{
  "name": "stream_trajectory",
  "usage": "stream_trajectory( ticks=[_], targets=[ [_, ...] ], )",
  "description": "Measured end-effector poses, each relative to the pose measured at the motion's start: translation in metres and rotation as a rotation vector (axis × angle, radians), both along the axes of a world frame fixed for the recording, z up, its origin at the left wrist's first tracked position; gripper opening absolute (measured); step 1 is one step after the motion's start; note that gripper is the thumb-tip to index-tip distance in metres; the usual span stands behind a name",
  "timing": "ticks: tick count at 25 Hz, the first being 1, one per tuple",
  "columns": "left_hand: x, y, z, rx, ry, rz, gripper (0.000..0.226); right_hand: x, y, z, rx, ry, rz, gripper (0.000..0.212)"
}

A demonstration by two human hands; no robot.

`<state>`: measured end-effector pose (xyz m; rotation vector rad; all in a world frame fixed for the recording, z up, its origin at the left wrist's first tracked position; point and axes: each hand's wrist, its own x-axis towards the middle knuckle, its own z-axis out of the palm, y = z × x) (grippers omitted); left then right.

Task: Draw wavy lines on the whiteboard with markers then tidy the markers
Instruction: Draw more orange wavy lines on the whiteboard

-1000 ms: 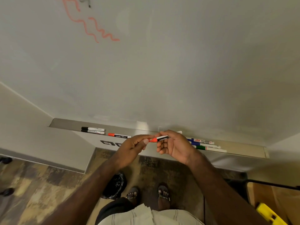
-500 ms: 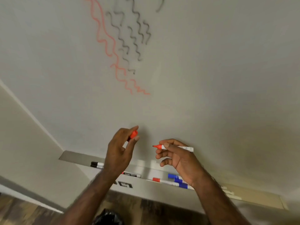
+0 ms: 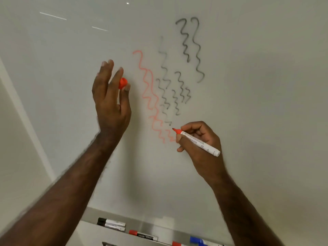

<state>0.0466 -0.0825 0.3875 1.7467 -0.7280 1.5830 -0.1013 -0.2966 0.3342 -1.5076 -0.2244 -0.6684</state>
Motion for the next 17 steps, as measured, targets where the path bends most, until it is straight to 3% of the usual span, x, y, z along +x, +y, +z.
stream_trajectory(
  ticks=[3,7,17],
  targets=[
    [0.025,-0.003,0.007,0.058,0.001,-0.002,0.039,0.007,0.004,0.017,-0.129,-0.021,-0.124,0.019],
    [0.095,0.032,0.05,0.045,-0.03,0.017,0.043,0.059,0.053,0.076,-0.269,-0.214,-0.34,0.022],
    [0.073,0.022,0.026,0.02,-0.059,-0.03,0.046,0.087,0.081,0.12,-0.538,-0.589,-0.628,0.01]
  ],
)
